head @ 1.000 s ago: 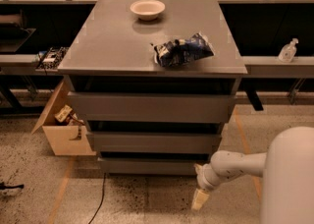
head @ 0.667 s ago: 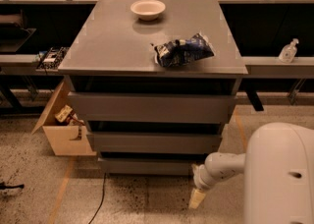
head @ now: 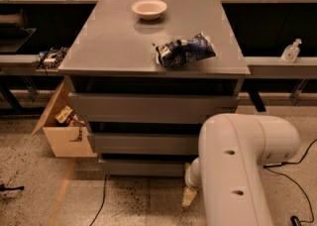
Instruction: Open bottom drawer
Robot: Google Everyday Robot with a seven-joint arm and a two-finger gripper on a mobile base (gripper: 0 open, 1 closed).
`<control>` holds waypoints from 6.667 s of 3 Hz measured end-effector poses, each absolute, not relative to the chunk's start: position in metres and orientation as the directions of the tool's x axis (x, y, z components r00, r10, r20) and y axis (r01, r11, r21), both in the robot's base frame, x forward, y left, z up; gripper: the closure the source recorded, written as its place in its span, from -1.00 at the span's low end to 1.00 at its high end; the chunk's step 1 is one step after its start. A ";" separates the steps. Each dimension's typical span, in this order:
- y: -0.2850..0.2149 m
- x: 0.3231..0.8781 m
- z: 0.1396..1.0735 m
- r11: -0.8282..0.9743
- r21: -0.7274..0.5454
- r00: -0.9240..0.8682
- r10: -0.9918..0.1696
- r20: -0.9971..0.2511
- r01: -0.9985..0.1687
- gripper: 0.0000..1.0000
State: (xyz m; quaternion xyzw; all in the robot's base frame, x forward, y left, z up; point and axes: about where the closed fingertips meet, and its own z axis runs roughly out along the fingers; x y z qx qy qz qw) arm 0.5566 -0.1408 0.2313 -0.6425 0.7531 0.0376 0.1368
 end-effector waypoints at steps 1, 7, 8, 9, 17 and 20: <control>-0.124 0.585 0.223 0.157 -0.191 -0.102 -0.957 -0.270 -0.969 -1.00; -0.097 0.597 0.188 0.139 -0.157 -0.086 -0.949 -0.302 -0.978 0.45; -0.102 0.553 0.192 0.155 -0.092 -0.119 -0.942 -0.313 -0.984 0.99; -0.103 0.545 0.192 0.159 -0.079 -0.126 -0.939 -0.319 -0.984 1.00; -0.110 0.452 0.185 0.200 0.054 -0.205 -0.893 -0.400 -0.978 1.00; -0.110 0.452 0.185 0.200 0.054 -0.205 -0.893 -0.400 -0.978 1.00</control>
Offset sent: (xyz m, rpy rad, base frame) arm 0.0837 0.0550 -0.0240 0.0335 -0.1738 0.0656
